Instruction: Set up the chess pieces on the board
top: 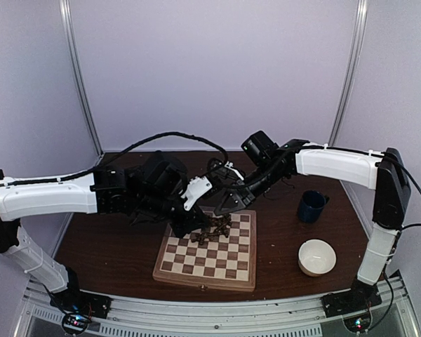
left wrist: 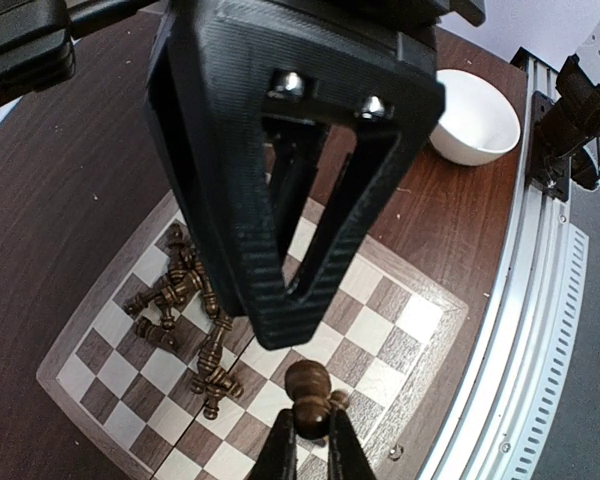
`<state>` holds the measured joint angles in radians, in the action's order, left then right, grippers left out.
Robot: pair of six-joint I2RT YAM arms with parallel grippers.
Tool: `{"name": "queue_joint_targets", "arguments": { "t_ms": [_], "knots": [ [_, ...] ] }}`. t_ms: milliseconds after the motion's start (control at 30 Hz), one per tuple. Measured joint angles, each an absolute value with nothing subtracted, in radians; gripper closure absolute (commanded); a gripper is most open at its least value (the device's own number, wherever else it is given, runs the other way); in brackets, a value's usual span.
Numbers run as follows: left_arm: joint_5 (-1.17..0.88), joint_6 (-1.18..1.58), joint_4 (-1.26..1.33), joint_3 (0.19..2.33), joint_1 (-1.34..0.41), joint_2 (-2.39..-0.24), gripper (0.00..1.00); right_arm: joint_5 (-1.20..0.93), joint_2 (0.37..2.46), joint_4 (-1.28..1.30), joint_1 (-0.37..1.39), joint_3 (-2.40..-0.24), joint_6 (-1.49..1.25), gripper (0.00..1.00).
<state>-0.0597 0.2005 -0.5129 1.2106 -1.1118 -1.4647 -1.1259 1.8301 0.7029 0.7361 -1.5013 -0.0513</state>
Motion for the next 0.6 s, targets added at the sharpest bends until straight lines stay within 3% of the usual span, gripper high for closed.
{"name": "queue_joint_targets", "arguments": {
  "t_ms": [600],
  "knots": [
    [-0.059, 0.208, -0.542, 1.204, -1.112, -1.485, 1.0, -1.074, 1.84, 0.721, 0.698, -1.5, 0.019, 0.63]
  ]
}}
